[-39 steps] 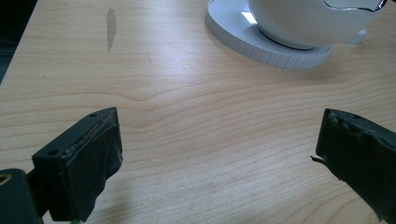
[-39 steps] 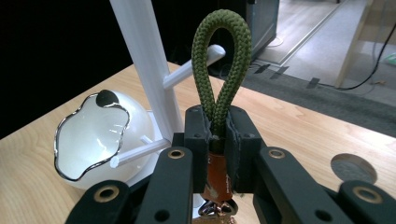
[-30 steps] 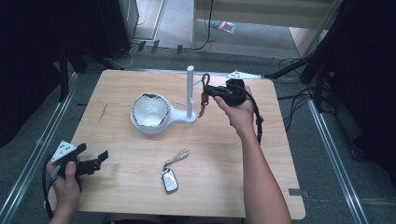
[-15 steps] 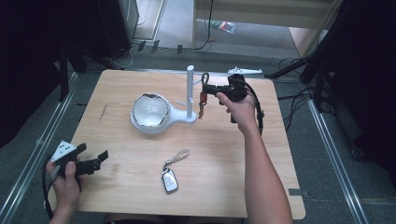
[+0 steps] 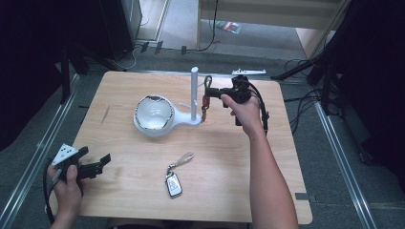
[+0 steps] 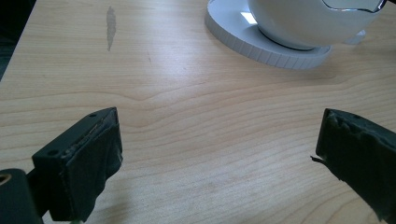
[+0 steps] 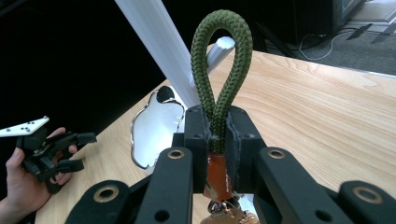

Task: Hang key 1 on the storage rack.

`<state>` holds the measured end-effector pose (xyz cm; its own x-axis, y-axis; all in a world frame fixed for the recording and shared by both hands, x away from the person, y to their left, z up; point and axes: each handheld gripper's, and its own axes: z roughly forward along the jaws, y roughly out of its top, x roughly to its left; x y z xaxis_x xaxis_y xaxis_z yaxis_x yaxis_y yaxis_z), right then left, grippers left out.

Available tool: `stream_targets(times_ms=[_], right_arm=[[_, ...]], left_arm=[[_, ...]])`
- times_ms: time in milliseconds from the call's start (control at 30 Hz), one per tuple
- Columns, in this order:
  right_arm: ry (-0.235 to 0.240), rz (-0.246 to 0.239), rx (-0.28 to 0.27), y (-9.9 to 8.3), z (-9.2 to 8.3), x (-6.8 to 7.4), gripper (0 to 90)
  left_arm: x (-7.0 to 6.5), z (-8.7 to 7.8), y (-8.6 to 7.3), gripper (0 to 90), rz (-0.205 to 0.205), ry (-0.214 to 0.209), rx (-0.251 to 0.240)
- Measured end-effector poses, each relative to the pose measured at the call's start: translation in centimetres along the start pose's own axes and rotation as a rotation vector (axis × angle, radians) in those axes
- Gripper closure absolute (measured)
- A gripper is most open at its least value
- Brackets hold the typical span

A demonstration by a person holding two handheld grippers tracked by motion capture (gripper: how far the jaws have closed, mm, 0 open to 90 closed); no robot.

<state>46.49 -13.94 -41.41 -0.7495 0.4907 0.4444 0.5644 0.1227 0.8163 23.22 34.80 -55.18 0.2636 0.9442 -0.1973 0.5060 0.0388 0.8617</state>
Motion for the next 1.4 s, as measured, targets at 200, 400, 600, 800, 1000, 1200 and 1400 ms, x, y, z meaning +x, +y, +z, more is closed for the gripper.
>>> stream_targets(times_ms=[200,400,600,800,1000,1200,1400], right_arm=[[0.0,0.002,0.002,0.0,0.1,0.1,81.5],[0.009,0.013,0.011,0.1,0.4,0.1,81.4],[0.017,0.016,0.019,-0.1,0.4,-0.1,80.6],[-0.013,0.009,0.025,-0.5,0.6,0.1,74.9],[-0.075,-0.008,0.013,-1.1,0.1,0.8,68.3],[-0.158,-0.053,0.054,-1.6,-0.4,2.0,65.6],[-0.211,-0.059,0.074,-2.1,-0.9,3.1,65.1]], left_arm=[[0.0,0.0,0.0,0.9,-0.001,0.0,0.001],[0.0,0.0,0.0,0.9,-0.001,0.0,0.0],[0.0,0.0,0.0,0.9,-0.002,-0.001,0.001],[0.0,0.0,0.0,0.9,-0.002,-0.001,0.001],[0.0,0.0,0.0,0.9,0.001,-0.001,0.002],[0.0,0.0,0.0,0.9,0.003,0.0,0.006],[0.0,0.0,0.0,0.9,0.005,0.0,0.009]])
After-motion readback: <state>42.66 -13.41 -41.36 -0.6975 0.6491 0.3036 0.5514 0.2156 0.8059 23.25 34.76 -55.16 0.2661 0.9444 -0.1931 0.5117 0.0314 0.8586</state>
